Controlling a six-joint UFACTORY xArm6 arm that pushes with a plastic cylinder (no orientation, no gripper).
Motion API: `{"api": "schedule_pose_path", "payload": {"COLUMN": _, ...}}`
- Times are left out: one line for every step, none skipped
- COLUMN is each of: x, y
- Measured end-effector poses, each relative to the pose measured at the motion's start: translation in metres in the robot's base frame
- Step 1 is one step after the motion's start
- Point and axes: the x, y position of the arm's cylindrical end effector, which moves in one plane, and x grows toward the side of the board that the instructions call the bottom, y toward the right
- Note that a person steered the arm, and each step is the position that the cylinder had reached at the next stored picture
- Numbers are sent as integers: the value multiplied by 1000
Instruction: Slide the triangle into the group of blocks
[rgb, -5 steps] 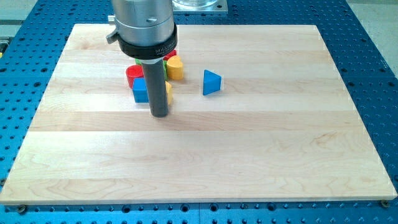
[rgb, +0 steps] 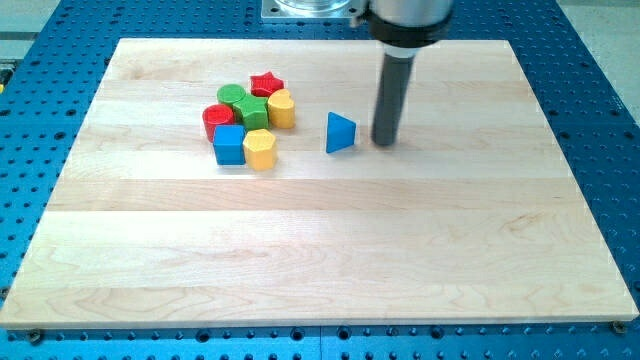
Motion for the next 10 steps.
{"api": "schedule_pose_path", "payload": {"x": 0, "y": -45}}
{"api": "schedule_pose_path", "payload": {"x": 9, "y": -31}}
{"api": "schedule_pose_path", "payload": {"x": 12, "y": -11}}
{"api": "schedule_pose_path", "payload": {"x": 11, "y": -18}}
{"api": "schedule_pose_path", "payload": {"x": 4, "y": -51}}
{"api": "schedule_pose_path", "payload": {"x": 16, "y": -95}}
{"api": "schedule_pose_path", "payload": {"x": 19, "y": -97}}
{"api": "schedule_pose_path", "payload": {"x": 22, "y": -71}}
{"api": "schedule_pose_path", "payload": {"x": 56, "y": -39}}
{"api": "schedule_pose_path", "payload": {"x": 92, "y": -81}}
